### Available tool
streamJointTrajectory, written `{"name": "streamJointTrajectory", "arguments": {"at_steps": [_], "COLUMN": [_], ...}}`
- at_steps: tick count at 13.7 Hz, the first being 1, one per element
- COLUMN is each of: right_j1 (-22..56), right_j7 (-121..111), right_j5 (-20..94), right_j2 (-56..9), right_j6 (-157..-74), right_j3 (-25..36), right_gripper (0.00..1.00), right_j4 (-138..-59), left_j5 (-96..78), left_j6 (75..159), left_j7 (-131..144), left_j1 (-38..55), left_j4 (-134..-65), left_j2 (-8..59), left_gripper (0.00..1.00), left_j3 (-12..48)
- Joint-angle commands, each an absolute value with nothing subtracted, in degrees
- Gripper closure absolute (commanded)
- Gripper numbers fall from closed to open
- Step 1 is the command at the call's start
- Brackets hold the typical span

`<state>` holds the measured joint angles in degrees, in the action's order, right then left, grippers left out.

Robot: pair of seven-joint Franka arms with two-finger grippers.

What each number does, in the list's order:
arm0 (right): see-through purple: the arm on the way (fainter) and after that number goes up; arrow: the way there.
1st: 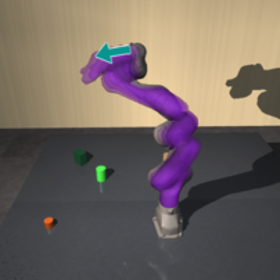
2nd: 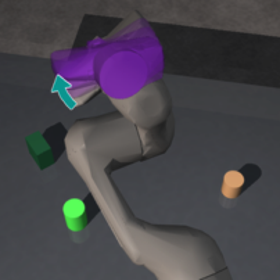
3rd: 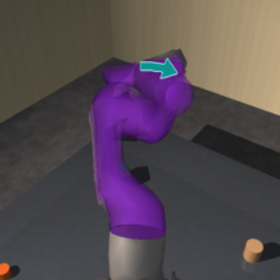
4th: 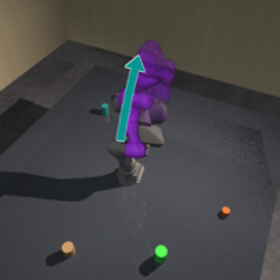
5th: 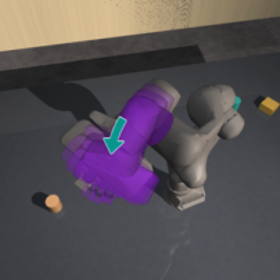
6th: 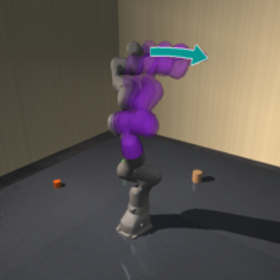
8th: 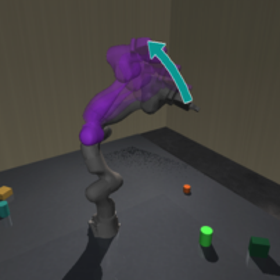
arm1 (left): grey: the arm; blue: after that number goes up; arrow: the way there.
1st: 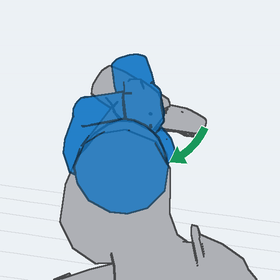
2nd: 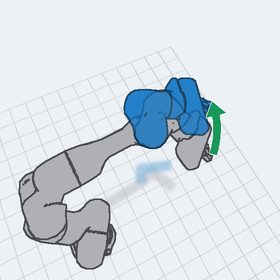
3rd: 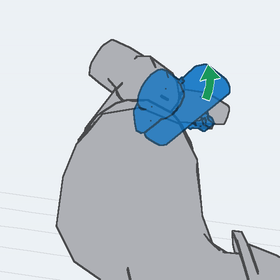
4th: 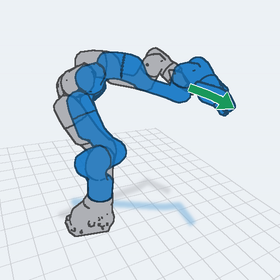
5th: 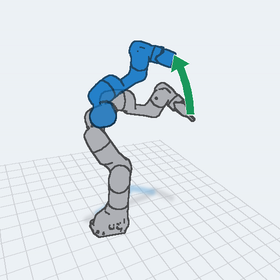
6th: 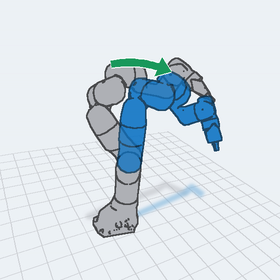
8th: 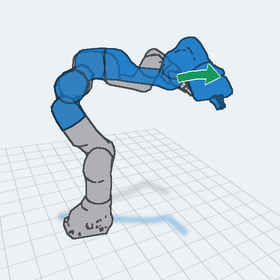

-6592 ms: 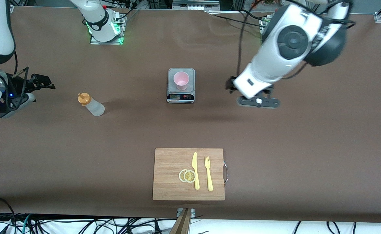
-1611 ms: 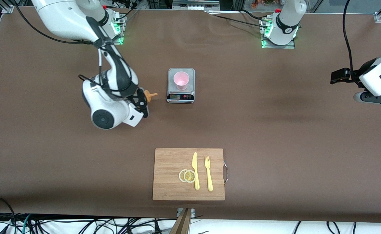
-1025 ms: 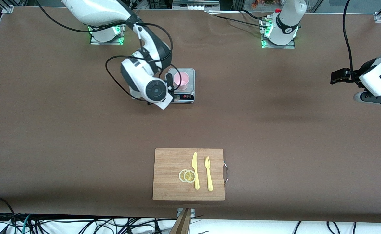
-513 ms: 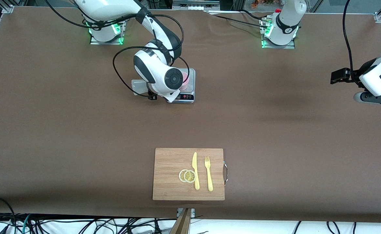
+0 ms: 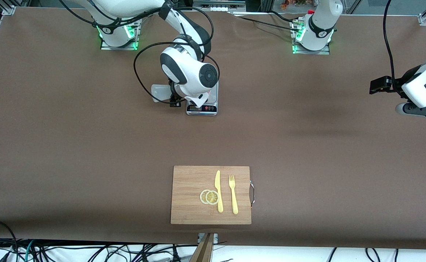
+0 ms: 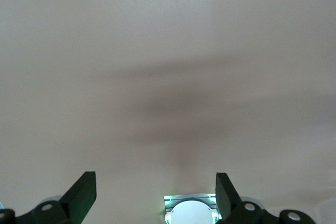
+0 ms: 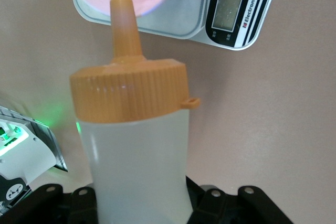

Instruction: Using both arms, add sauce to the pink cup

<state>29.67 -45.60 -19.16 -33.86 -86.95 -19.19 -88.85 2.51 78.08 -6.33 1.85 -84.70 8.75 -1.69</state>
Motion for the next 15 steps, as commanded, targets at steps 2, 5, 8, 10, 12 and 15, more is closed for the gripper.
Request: {"name": "streamJointTrajectory", "arguments": {"at_steps": [2, 5, 8, 10, 12, 15], "right_j1": [29.53, 27.08, 20.67, 17.33, 14.43, 6.53], "right_j7": [-44.91, -47.27, -57.01, -62.72, -71.06, -83.55], "right_j5": [-20.13, -18.29, -7.85, -3.10, 4.62, 17.10], "right_j2": [-32.61, -32.78, -32.78, -32.61, -32.61, -32.69], "right_j6": [-85.34, -86.13, -89.63, -91.40, -94.46, -95.54], "right_j3": [-19.69, -19.60, -19.25, -18.38, -15.57, -13.71], "right_gripper": [1.00, 1.00, 1.00, 1.00, 1.00, 1.00], "right_j4": [-88.42, -88.33, -88.42, -88.33, -88.42, -88.94], "left_j5": [4.22, 4.22, 4.22, 4.22, 4.22, 4.13], "left_j6": [77.61, 77.61, 77.61, 77.61, 77.61, 77.61], "left_j7": [-7.82, -7.82, -7.82, -7.82, -7.82, -7.82], "left_j1": [1.76, 1.76, 1.76, 1.76, 1.84, 1.85], "left_j4": [-84.46, -84.46, -84.46, -84.46, -84.46, -84.46], "left_j2": [8.53, 8.53, 8.53, 8.53, 8.53, 8.53], "left_gripper": [0.00, 0.00, 0.00, 0.00, 0.00, 0.00], "left_j3": [-1.49, -1.49, -1.49, -1.49, -1.49, -1.49]}}
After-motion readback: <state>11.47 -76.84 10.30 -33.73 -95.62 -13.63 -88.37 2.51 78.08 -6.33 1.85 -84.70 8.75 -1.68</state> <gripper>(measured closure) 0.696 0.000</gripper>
